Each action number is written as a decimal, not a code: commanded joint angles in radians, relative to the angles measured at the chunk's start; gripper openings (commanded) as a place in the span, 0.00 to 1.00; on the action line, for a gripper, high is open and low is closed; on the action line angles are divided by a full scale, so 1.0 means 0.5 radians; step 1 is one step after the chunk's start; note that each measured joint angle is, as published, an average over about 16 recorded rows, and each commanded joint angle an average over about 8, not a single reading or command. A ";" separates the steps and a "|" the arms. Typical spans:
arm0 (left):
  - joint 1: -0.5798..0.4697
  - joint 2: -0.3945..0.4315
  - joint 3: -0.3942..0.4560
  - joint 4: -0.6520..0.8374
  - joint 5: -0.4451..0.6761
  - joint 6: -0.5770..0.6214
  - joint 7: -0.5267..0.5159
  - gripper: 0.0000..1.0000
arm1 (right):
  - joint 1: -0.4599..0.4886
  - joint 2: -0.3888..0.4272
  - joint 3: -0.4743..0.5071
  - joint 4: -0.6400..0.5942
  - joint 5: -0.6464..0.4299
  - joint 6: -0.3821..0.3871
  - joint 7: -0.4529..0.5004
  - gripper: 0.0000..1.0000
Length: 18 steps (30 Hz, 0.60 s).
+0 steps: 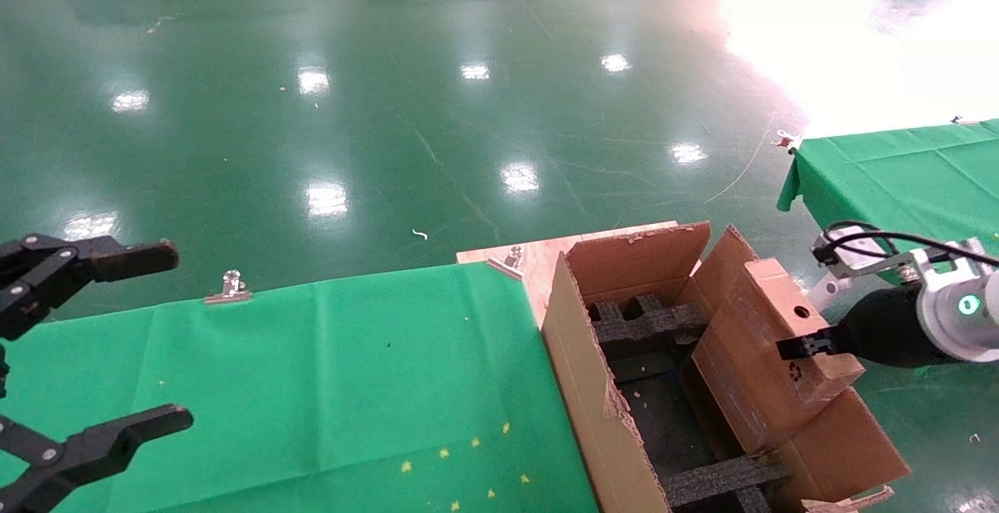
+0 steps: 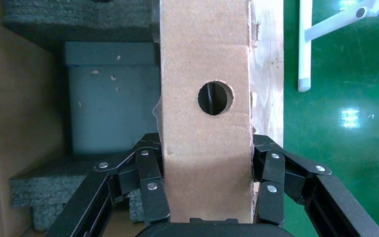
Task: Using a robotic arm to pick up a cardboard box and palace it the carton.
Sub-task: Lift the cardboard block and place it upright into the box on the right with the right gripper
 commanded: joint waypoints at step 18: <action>0.000 0.000 0.000 0.000 0.000 0.000 0.000 1.00 | -0.265 -0.130 -0.118 -0.052 -0.117 0.285 0.174 0.00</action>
